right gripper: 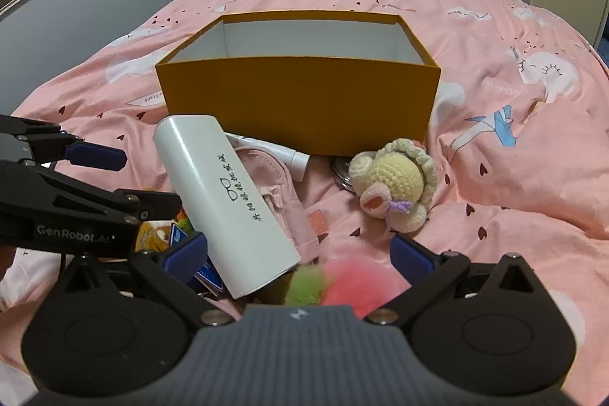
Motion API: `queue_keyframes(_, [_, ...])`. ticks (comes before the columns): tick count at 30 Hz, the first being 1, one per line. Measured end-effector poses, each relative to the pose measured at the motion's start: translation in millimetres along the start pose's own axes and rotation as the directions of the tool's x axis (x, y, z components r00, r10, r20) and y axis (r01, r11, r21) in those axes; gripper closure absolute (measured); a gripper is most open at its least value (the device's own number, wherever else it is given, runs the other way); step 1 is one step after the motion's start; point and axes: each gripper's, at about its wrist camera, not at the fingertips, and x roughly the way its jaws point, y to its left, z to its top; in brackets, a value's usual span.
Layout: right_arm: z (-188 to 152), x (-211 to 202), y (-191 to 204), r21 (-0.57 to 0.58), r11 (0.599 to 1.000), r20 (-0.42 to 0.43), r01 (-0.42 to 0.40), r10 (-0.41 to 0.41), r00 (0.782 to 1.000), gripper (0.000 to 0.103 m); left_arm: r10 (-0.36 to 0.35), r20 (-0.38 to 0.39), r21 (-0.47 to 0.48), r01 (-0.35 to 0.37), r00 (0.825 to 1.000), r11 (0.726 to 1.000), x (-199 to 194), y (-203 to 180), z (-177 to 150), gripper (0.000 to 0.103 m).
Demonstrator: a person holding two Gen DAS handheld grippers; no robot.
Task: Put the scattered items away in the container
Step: 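Move the right tool to the white tube while the left tool approaches the bear keychain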
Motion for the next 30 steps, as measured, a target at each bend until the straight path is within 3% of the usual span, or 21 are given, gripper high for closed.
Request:
queue_keyframes(16, [-1, 3, 2, -0.014, 1.0, 0.004, -0.013, 0.013, 1.0, 0.002, 0.0, -0.002, -0.005, 0.0, 1.0, 1.0, 1, 2, 0, 0.016])
queue_keyframes(19, [-2, 4, 3, -0.022, 1.0, 0.004, -0.02, 0.02, 1.0, 0.008, -0.003, -0.005, -0.005, 0.003, 1.0, 1.0, 1, 4, 0, 0.017])
queue_keyframes(25, [1, 6, 5, -0.03, 0.998, -0.008, -0.059, 0.059, 0.998, 0.017, -0.016, -0.014, -0.017, 0.016, 1.0, 1.0, -2, 9, 2, 0.024])
queue_keyframes(30, [9, 10, 9, -0.048, 0.991, -0.025, -0.121, 0.12, 0.992, 0.023, -0.025, -0.017, -0.022, 0.025, 1.0, 0.999, -5, 15, 4, 0.037])
